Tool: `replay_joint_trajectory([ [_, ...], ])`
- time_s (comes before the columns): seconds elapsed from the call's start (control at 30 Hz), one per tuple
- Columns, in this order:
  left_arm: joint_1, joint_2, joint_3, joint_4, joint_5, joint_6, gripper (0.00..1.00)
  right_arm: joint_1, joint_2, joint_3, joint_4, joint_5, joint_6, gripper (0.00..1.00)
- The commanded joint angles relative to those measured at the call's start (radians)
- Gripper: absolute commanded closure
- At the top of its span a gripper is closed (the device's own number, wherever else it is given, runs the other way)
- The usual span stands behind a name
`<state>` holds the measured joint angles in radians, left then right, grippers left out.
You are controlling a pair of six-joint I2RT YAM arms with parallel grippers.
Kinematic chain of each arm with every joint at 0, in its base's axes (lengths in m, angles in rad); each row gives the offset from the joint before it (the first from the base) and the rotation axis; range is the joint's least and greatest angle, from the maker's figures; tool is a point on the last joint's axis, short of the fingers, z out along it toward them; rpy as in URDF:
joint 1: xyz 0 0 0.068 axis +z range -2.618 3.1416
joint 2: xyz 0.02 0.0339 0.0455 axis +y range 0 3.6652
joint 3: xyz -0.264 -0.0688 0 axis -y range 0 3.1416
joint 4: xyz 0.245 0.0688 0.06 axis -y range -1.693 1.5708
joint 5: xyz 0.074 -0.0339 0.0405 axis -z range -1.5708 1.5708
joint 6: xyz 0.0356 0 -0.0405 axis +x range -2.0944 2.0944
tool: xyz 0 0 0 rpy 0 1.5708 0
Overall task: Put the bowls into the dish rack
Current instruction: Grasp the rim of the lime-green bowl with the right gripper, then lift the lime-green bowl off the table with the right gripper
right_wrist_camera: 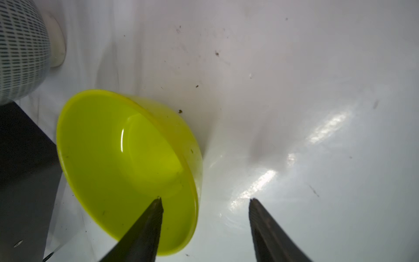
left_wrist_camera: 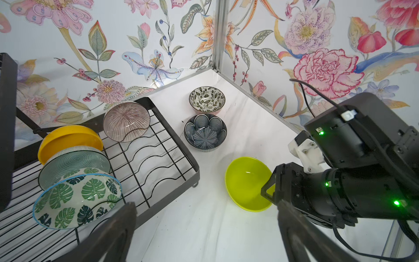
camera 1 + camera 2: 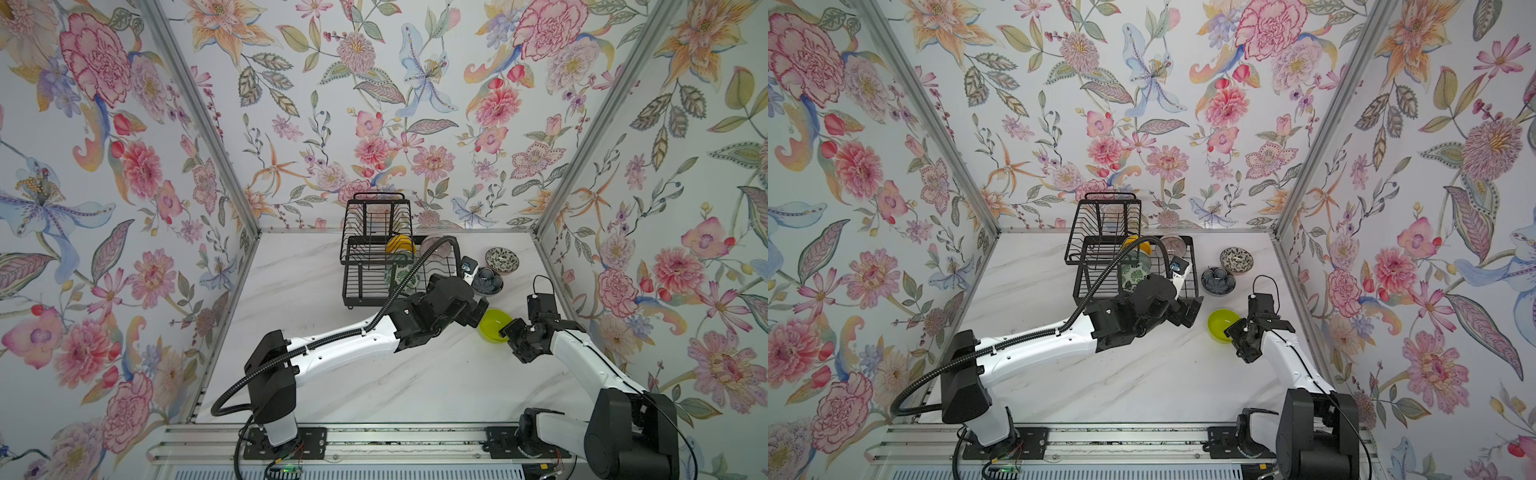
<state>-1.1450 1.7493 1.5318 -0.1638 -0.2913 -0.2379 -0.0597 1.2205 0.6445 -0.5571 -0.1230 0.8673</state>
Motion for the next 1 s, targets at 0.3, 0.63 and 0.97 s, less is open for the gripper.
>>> replay_joint_trajectory([
  [0.3,0.002,0.045,0.080,-0.069,0.061,0.062,0.01,-0.005,0.054,-0.071,0.138,0.010,0.011,0.67],
  [0.63,0.034,0.042,0.088,-0.103,0.084,0.080,0.01,-0.007,0.110,0.000,0.144,0.008,-0.031,0.94],
  [0.97,0.154,0.004,0.180,-0.172,0.145,0.010,0.01,0.026,0.023,0.240,0.062,0.060,-0.035,1.00],
])
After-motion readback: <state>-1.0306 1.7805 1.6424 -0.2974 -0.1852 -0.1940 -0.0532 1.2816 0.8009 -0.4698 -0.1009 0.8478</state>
